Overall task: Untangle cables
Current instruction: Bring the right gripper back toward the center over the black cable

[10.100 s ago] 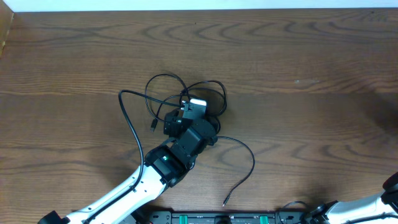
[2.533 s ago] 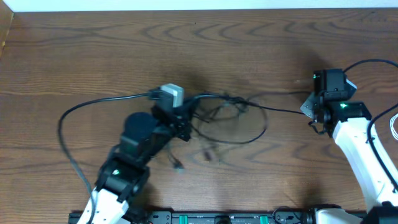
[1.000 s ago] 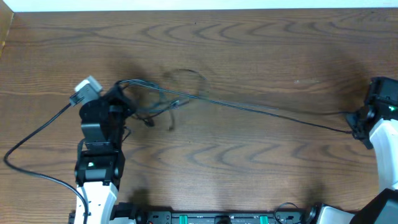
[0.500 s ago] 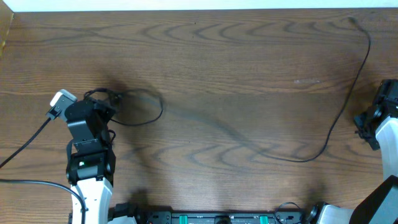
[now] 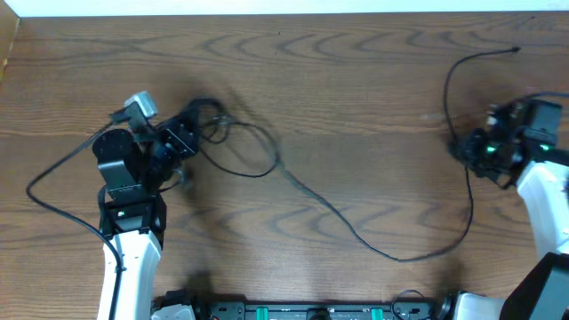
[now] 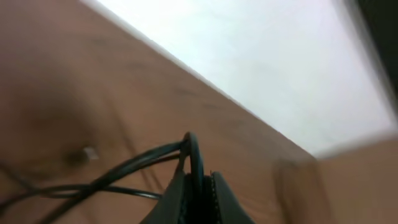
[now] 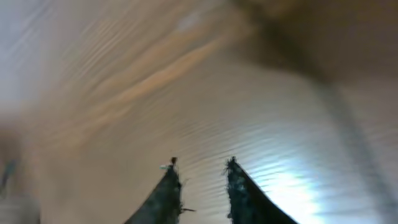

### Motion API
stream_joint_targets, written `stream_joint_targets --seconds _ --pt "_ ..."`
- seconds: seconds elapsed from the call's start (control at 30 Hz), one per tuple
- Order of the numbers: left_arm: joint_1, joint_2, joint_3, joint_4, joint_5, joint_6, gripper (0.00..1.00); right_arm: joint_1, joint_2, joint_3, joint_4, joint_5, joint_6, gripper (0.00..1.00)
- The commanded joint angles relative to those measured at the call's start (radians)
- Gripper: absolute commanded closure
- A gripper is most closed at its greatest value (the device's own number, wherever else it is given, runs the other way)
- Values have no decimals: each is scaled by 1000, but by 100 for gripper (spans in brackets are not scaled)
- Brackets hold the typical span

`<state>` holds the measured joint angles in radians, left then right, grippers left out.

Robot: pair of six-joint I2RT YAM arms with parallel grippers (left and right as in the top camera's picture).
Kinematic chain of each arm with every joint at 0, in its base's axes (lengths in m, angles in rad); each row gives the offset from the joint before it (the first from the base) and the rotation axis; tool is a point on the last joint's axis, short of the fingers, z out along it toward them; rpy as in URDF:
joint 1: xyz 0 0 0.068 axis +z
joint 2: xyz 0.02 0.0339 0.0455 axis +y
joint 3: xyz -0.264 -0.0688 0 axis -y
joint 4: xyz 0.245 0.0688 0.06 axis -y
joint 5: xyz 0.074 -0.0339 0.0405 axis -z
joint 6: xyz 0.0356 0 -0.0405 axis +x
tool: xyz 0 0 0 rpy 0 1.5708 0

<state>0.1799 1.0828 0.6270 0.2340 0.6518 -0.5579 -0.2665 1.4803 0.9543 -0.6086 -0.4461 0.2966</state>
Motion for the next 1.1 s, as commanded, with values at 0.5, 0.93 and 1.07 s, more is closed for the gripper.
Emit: stream_joint_targets --seconds 0.5,0.93,1.07 --pt "2 -5 12 127 357 89 92 484 5 -2 97 -159 -191 67" --pt "1 -5 12 127 358 -94 92 613 41 -2 190 -148 -184 58" --pt "1 -5 12 127 358 -116 92 636 53 -2 196 -179 -178 55"
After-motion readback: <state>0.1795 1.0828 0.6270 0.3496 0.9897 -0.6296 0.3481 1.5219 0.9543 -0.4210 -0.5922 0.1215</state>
